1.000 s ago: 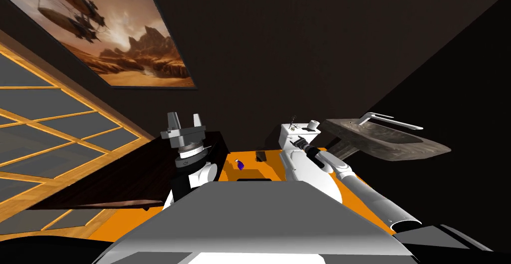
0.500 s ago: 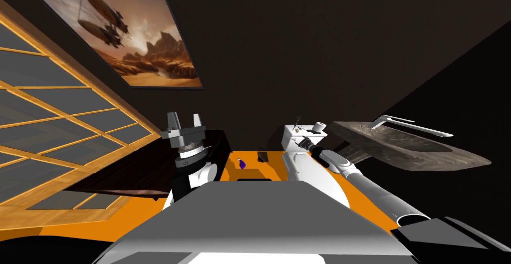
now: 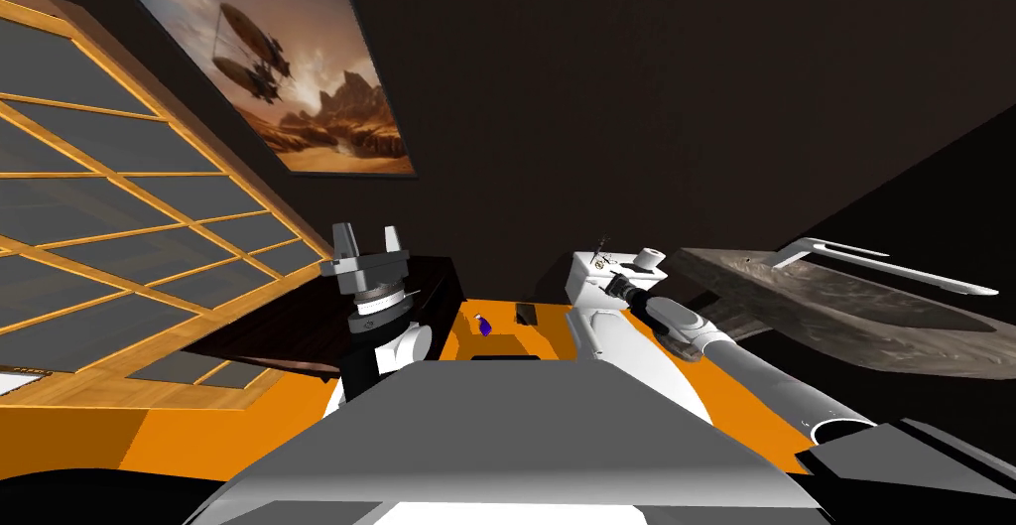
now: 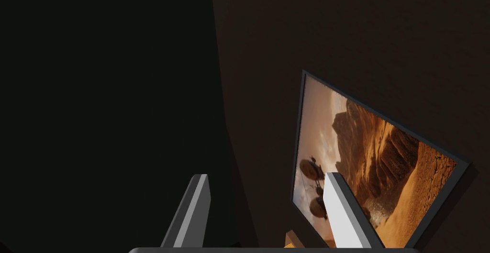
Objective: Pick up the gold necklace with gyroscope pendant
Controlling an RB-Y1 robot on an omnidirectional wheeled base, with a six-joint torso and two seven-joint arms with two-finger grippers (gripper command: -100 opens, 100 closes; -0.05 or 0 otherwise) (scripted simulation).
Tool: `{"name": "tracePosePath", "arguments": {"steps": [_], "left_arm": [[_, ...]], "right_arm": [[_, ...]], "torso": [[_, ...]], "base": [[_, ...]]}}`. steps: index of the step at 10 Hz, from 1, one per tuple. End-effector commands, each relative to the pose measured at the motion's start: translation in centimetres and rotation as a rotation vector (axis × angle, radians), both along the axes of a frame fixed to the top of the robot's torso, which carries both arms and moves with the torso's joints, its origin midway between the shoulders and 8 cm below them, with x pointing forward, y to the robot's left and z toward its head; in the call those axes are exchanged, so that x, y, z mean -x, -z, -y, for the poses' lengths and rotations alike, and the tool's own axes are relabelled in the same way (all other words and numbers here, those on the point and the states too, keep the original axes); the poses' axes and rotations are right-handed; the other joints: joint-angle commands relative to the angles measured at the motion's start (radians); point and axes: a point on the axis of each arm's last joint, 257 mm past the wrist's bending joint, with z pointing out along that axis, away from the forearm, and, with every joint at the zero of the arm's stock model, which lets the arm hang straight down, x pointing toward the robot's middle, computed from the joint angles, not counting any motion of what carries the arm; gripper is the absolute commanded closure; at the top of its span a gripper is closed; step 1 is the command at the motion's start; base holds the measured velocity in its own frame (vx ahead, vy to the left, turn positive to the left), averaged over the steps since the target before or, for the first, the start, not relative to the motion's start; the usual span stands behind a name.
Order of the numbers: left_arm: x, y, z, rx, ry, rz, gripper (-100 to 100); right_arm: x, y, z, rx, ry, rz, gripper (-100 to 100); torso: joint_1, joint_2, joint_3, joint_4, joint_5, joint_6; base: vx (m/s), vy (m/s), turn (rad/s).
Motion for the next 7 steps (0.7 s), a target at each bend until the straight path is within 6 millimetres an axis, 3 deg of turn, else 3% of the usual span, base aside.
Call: {"name": "tracePosePath", "arguments": {"steps": [1,2,5,7], "left_arm": [[0.0,0.0,0.0,0.000,0.000,0.000,0],[0.0,0.0,0.0,0.000,0.000,0.000,0],[0.0,0.0,0.0,0.000,0.000,0.000,0],[0.0,0.0,0.0,0.000,0.000,0.000,0]], "right_arm": [[0.3,0.0,1.2,0.053,-0.003,-0.016,-100],[0.9,0.0,3.1,0.130,-0.006,-0.047,-100],[1.5,0.0,5.0,0.217,-0.016,-0.084,-100],[3.0,0.0,8.2,0.344,-0.025,-0.153,-100]], "torso": [[0.000,0.000,0.000,0.000,0.000,0.000],[0.000,0.000,0.000,0.000,0.000,0.001],[0.000,-0.001,0.000,0.000,0.000,0.000],[-0.001,-0.001,0.000,0.000,0.000,0.000]], "base": [[0.024,-0.010,0.070],[0.030,-0.004,0.166],[0.032,-0.011,0.087],[0.050,-0.024,0.174]]}}
